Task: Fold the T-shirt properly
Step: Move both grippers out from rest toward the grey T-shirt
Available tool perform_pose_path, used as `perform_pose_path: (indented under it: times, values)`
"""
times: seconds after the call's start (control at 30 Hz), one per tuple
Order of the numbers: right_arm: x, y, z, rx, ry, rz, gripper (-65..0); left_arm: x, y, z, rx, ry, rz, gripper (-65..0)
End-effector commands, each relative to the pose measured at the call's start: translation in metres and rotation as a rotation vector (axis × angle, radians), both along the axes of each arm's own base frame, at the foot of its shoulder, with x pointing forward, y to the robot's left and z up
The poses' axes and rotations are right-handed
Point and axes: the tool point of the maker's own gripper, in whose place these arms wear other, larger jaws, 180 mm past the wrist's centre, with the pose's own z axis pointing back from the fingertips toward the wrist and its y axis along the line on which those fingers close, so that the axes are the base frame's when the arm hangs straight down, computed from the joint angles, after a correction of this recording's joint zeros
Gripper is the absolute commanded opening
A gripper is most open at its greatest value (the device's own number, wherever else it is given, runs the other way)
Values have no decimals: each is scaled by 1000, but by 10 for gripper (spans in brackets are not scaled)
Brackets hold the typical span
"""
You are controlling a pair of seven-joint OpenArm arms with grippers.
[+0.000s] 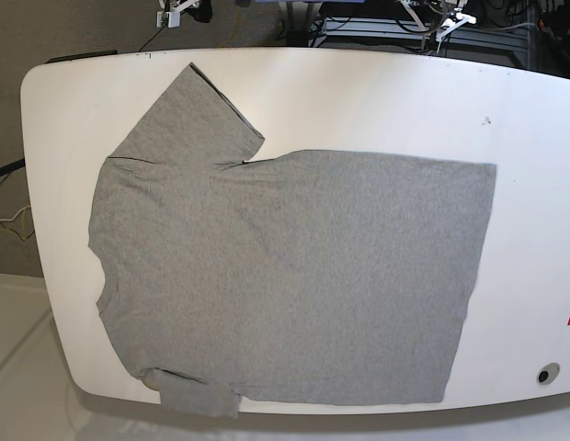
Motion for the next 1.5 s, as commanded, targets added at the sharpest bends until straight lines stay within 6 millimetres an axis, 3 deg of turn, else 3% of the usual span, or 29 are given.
perform_pose_path:
  times: [0.0, 0.47, 0.87, 0.93, 1.07, 1.47]
  values:
    - [-5, -16, 3, -30, 2, 1, -650, 19, -5, 8, -7, -86, 7, -499]
    - [-12, -25, 2, -51, 27, 24, -650, 25, -8, 20, -31, -132, 9, -484]
    - [-6, -30, 3, -68, 16, 18, -650, 46, 12, 29, -10, -164, 22, -484]
    - [4, -45, 8, -106, -13, 4, -650, 39, 11, 26, -3, -145, 19, -489]
    - [8, -53, 10, -128, -26, -8, -650, 39, 10, 26, 1, -141, 8, -493]
    - [12, -52, 11, -138, -32, 27, -650, 35, 2, 26, -7, -129, -14, -497]
